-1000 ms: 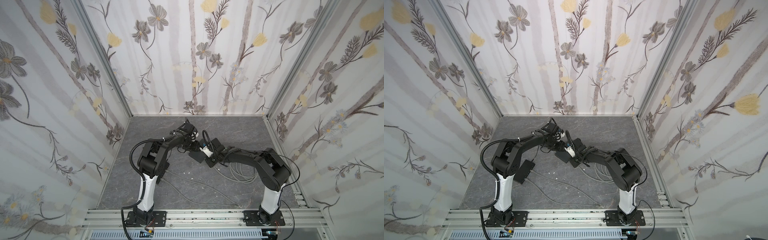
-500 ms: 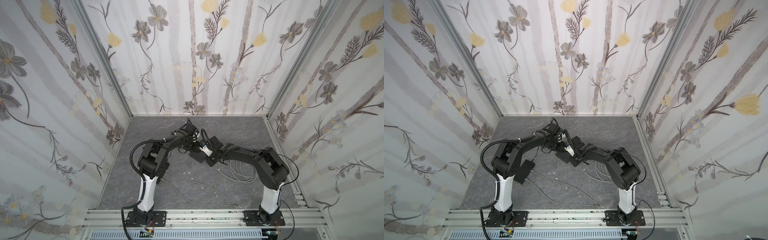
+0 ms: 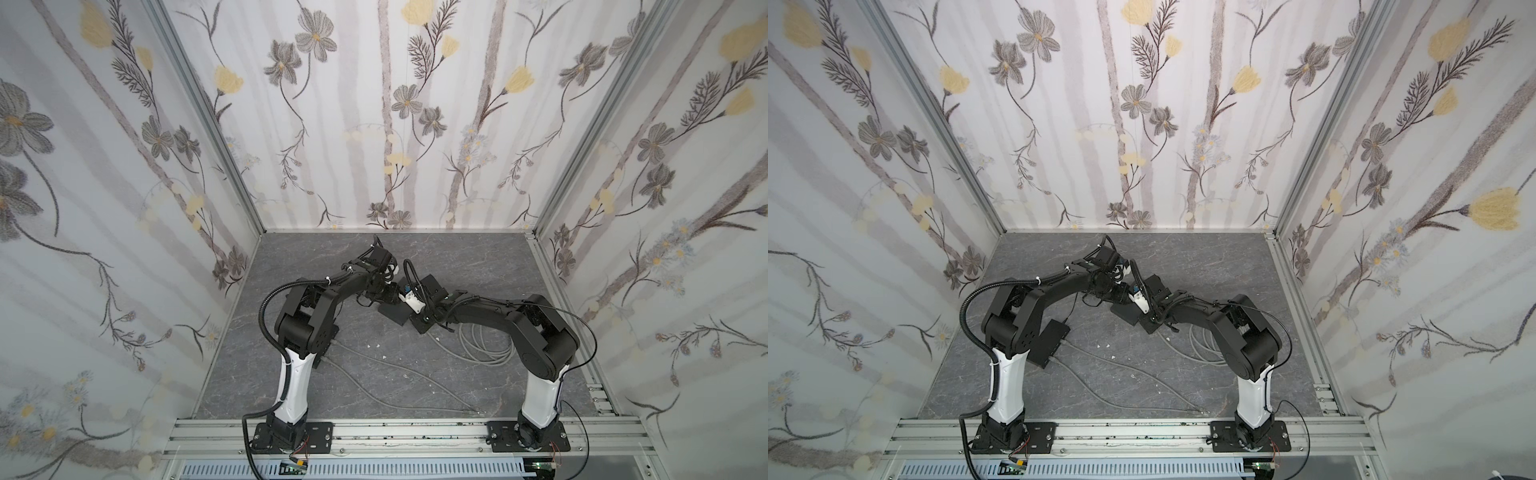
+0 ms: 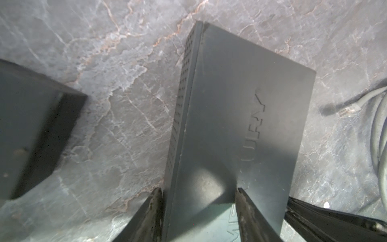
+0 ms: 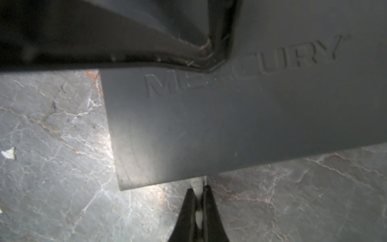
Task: Insert the plug into the switch port
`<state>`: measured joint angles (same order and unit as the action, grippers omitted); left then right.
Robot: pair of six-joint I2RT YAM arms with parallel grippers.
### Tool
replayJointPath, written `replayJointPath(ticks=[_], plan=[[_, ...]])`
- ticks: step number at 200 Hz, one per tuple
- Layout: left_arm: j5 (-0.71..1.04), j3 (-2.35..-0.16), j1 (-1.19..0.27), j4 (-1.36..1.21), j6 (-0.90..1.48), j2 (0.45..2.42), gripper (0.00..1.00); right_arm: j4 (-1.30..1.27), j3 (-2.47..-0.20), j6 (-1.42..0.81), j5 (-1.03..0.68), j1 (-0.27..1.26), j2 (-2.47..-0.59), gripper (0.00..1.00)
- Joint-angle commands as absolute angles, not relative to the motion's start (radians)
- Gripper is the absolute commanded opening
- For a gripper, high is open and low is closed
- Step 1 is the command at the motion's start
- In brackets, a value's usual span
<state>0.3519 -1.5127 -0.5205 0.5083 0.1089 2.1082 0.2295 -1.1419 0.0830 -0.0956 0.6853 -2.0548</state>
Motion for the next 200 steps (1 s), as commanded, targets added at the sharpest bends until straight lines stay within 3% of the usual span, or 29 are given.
replayJointPath(ticks=[1, 200], plan=[[0.633, -1.503, -0.558, 0.652, 0.132, 2.111, 0.54, -0.187, -1.192, 0.079, -0.101, 0.69, -2.033, 0.0], [0.628, -1.51, -0.557, 0.65, 0.133, 2.12, 0.54, -0.175, -1.206, 0.052, -0.127, 0.697, -2.088, 0.0]])
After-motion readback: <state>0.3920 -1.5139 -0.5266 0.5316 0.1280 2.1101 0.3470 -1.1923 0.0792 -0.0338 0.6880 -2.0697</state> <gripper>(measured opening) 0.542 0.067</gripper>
